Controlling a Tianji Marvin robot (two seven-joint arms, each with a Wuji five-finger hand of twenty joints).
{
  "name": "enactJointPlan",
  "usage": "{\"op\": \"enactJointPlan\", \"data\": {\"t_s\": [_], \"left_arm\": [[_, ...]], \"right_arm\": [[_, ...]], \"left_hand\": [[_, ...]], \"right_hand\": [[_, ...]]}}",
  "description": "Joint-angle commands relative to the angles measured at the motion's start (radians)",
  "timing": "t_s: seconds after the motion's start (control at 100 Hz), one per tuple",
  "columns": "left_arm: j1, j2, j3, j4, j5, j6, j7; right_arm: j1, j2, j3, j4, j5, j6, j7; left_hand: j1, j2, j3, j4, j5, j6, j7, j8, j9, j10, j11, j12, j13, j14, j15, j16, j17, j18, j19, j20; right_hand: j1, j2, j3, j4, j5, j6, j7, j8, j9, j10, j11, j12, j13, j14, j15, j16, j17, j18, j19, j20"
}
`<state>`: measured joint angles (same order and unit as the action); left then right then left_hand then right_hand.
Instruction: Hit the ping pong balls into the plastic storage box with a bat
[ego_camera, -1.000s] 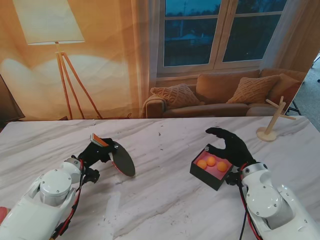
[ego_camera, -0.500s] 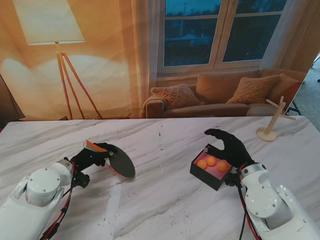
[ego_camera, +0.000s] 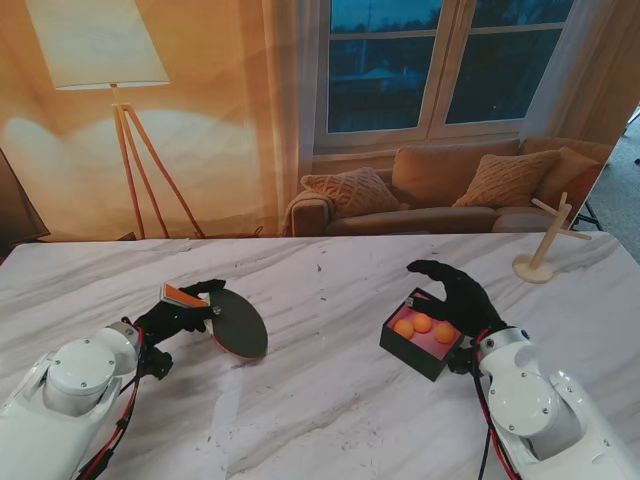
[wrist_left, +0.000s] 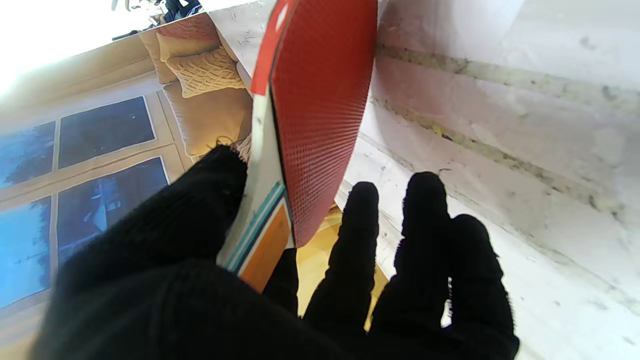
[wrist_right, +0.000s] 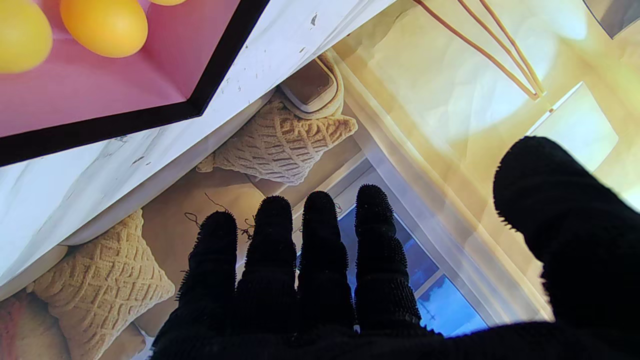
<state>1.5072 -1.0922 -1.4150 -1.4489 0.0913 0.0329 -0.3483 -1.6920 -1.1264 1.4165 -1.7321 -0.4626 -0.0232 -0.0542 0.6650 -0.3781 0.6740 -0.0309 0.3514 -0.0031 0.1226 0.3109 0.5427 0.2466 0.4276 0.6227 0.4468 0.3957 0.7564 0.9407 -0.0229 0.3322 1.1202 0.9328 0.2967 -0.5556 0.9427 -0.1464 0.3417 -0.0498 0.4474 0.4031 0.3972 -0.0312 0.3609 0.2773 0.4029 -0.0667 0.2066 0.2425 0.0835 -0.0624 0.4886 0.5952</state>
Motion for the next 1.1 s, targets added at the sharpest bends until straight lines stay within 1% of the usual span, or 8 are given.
{"op": "enactJointPlan", "data": {"t_s": [0.0, 0.22, 0.42, 0.54, 0.69, 0.75, 0.95, 1.09], "left_arm": [[0.007, 0.009, -0.007, 0.007, 0.015, -0.01, -0.01], [0.016, 0.001, -0.015, -0.003, 0.031, 0.014, 0.029], [0.027, -0.011, -0.021, -0.022, 0.062, 0.078, 0.092], [0.034, -0.015, -0.027, -0.027, 0.08, 0.098, 0.119], [0.042, -0.015, -0.034, -0.034, 0.113, 0.105, 0.134], [0.044, -0.015, -0.037, -0.034, 0.127, 0.1, 0.14], [0.064, -0.005, -0.051, -0.055, 0.162, 0.116, 0.117], [0.078, -0.001, -0.057, -0.067, 0.176, 0.134, 0.101]], "right_arm": [[-0.001, -0.001, -0.003, -0.001, -0.001, 0.01, 0.015], [0.0, -0.001, -0.006, -0.001, 0.002, 0.014, 0.017], [0.001, -0.001, -0.009, -0.002, 0.004, 0.018, 0.019], [0.002, -0.001, -0.011, -0.002, 0.005, 0.02, 0.022], [0.003, -0.001, -0.014, -0.002, 0.007, 0.023, 0.025], [0.004, -0.001, -0.015, -0.002, 0.007, 0.024, 0.026], [0.005, 0.0, -0.017, -0.001, 0.006, 0.025, 0.026], [0.005, -0.001, -0.017, -0.001, 0.006, 0.025, 0.025]], "left_hand": [[0.065, -0.01, 0.061, 0.006, -0.083, 0.005, -0.032, -0.018, -0.044, -0.041, -0.008, -0.026, -0.022, -0.038, -0.01, -0.014, -0.023, -0.069, -0.042, -0.027], [0.032, -0.02, -0.032, -0.015, -0.187, 0.179, -0.081, -0.027, -0.03, -0.072, 0.04, -0.018, 0.009, -0.021, 0.021, 0.0, 0.015, -0.063, 0.009, 0.001], [0.025, 0.042, -0.117, -0.015, -0.005, 0.347, -0.019, 0.008, 0.108, 0.0, 0.18, 0.055, 0.119, 0.038, 0.159, 0.026, 0.111, -0.034, 0.176, 0.052], [0.049, 0.079, -0.162, -0.011, 0.175, 0.315, 0.116, 0.096, 0.209, 0.05, 0.244, 0.082, 0.206, 0.078, 0.26, 0.026, 0.195, 0.006, 0.222, 0.12], [0.078, 0.109, -0.175, -0.009, 0.281, 0.266, 0.392, 0.244, 0.319, 0.078, 0.304, 0.094, 0.308, 0.106, 0.355, 0.018, 0.292, 0.052, 0.272, 0.176], [0.092, 0.086, -0.185, -0.03, 0.305, 0.245, 0.463, 0.275, 0.332, 0.08, 0.309, 0.094, 0.321, 0.109, 0.369, 0.015, 0.307, 0.06, 0.279, 0.183], [0.049, 0.119, -0.307, -0.013, 0.295, 0.216, 0.441, 0.216, 0.159, 0.08, 0.157, 0.053, 0.138, 0.1, 0.227, -0.001, 0.139, 0.025, 0.18, 0.121], [0.085, 0.189, -0.461, 0.002, 0.363, 0.218, 0.421, 0.22, 0.053, 0.077, 0.069, 0.029, 0.031, 0.097, 0.113, -0.009, 0.056, 0.02, 0.147, 0.052]], "right_hand": [[-0.041, 0.021, 0.003, 0.052, -0.014, 0.001, 0.006, -0.009, -0.048, -0.021, 0.003, -0.014, -0.029, -0.013, 0.01, -0.011, 0.002, -0.011, 0.005, 0.015], [-0.041, 0.022, 0.004, 0.052, -0.013, 0.002, 0.008, -0.008, -0.048, -0.021, 0.005, -0.014, -0.029, -0.014, 0.011, -0.01, 0.003, -0.009, 0.006, 0.017], [-0.042, 0.024, 0.004, 0.052, -0.011, 0.003, 0.009, -0.008, -0.046, -0.021, 0.008, -0.012, -0.029, -0.014, 0.011, -0.009, 0.004, -0.009, 0.007, 0.018], [-0.042, 0.025, 0.005, 0.052, -0.009, 0.002, 0.01, -0.008, -0.045, -0.021, 0.009, -0.011, -0.03, -0.014, 0.012, -0.008, 0.005, -0.009, 0.008, 0.019], [-0.042, 0.026, 0.003, 0.052, -0.006, 0.004, 0.013, -0.007, -0.045, -0.02, 0.01, -0.01, -0.03, -0.012, 0.013, -0.008, 0.005, -0.009, 0.009, 0.021], [-0.042, 0.026, 0.003, 0.052, -0.005, 0.004, 0.014, -0.006, -0.045, -0.02, 0.011, -0.01, -0.03, -0.012, 0.014, -0.007, 0.006, -0.008, 0.009, 0.021], [-0.043, 0.027, 0.003, 0.053, -0.004, 0.004, 0.015, -0.005, -0.045, -0.018, 0.012, -0.008, -0.03, -0.012, 0.015, -0.006, 0.006, -0.007, 0.011, 0.023], [-0.043, 0.028, 0.003, 0.053, -0.004, 0.006, 0.016, -0.005, -0.045, -0.018, 0.013, -0.007, -0.03, -0.011, 0.016, -0.005, 0.007, -0.007, 0.012, 0.024]]}}
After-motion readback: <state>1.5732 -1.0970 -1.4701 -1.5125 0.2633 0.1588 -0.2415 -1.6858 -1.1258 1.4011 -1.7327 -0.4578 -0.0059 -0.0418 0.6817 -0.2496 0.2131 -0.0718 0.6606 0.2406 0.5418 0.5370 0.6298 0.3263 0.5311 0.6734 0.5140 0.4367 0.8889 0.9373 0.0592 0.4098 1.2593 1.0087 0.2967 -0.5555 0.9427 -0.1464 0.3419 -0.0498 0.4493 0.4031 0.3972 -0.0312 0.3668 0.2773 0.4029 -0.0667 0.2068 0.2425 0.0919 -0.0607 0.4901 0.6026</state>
